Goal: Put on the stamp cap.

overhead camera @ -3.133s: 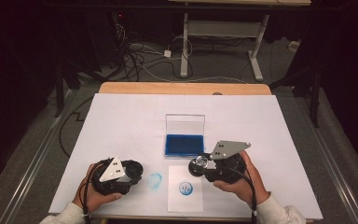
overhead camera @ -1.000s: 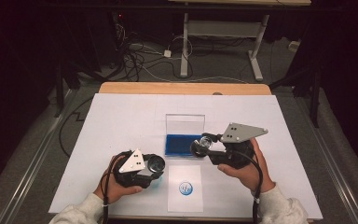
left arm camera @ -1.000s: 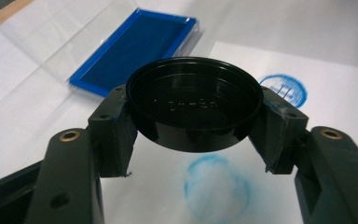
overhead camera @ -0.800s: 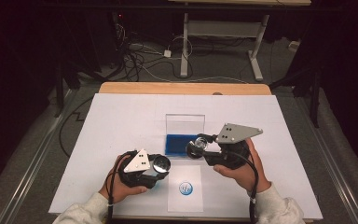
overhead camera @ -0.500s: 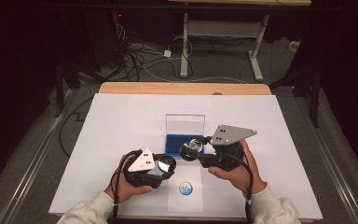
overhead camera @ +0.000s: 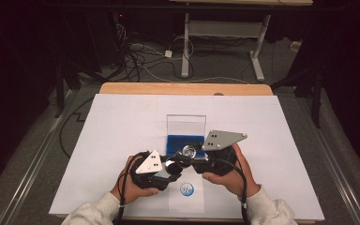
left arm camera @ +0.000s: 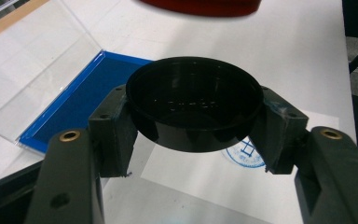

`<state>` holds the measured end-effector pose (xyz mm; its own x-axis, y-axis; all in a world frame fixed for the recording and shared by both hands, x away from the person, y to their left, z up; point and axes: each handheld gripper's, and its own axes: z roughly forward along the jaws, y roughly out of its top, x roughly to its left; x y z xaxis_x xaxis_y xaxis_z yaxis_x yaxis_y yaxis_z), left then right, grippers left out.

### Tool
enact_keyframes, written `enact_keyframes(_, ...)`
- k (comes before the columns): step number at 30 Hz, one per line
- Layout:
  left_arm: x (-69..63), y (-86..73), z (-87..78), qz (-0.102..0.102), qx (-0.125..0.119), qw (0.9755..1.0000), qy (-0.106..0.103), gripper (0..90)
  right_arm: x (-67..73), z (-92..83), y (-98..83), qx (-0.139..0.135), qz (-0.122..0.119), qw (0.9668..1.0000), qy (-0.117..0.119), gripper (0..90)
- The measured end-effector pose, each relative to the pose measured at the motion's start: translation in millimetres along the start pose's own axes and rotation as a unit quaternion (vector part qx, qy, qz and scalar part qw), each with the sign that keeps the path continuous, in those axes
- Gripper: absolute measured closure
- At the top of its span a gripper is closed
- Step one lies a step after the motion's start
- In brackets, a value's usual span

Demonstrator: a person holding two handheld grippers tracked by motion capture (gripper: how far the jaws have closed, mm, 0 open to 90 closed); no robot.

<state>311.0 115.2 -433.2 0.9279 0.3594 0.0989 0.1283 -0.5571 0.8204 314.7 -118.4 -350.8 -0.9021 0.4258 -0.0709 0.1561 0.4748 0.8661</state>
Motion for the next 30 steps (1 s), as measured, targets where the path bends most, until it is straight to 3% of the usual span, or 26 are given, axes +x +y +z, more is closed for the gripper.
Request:
enact_keyframes(14, -4.4, 6.8, 2.3, 0.007, -0.005, 1.0000, -0.002, 36.7, 4.9, 12.1, -5.0, 0.015, 0.000, 0.9997, 0.018, 56.8)
enact_keyframes(30, -4.9, 6.3, 2.6, 0.007, -0.007, 0.9999, 0.001, 36.7, 5.3, 13.9, -6.5, 0.017, 0.007, 0.9993, 0.031, 56.9)
